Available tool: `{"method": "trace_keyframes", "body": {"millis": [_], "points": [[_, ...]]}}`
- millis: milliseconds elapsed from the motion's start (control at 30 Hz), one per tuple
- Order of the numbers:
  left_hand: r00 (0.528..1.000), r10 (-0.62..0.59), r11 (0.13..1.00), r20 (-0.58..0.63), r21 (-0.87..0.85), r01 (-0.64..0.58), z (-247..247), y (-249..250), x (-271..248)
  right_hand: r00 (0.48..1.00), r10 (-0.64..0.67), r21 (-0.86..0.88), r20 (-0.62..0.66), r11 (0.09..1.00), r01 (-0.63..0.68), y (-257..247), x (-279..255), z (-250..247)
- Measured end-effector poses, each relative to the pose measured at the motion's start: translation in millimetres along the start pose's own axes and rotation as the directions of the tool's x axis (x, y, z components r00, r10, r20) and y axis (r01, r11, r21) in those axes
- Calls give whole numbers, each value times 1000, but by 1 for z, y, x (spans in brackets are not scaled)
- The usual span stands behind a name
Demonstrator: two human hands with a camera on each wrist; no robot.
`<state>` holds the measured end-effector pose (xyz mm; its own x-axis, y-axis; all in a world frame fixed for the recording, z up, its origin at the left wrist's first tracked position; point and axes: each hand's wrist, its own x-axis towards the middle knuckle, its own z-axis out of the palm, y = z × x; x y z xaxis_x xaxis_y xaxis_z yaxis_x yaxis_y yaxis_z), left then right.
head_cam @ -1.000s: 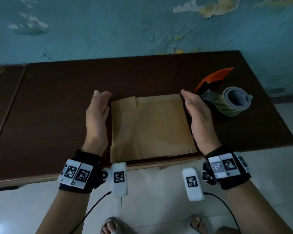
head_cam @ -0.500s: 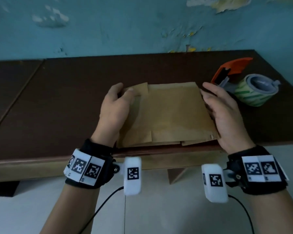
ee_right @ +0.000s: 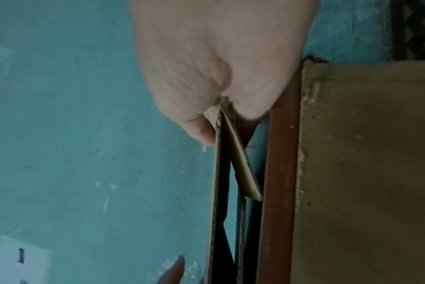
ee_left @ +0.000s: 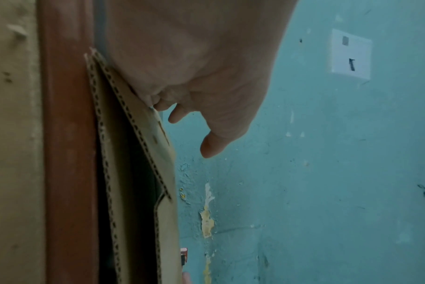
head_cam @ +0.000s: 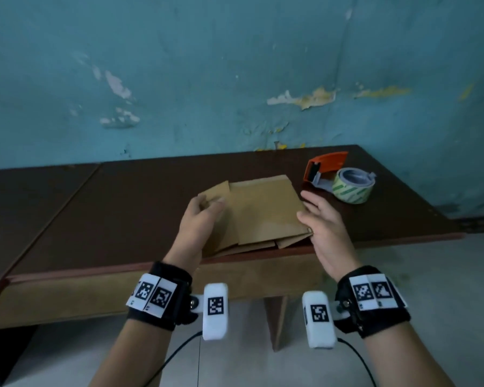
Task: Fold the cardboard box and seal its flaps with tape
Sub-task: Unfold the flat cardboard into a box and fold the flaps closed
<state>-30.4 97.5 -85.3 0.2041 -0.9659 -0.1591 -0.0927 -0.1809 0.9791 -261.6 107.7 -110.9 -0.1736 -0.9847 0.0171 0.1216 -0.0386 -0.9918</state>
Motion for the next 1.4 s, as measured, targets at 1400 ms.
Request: {"method": "trace_keyframes", "body": {"millis": [1400], "points": [[928,357,773,-110,-523,-359,-14,28,-2,904,-309,-97,296,932,350,-14,-4,64]]}}
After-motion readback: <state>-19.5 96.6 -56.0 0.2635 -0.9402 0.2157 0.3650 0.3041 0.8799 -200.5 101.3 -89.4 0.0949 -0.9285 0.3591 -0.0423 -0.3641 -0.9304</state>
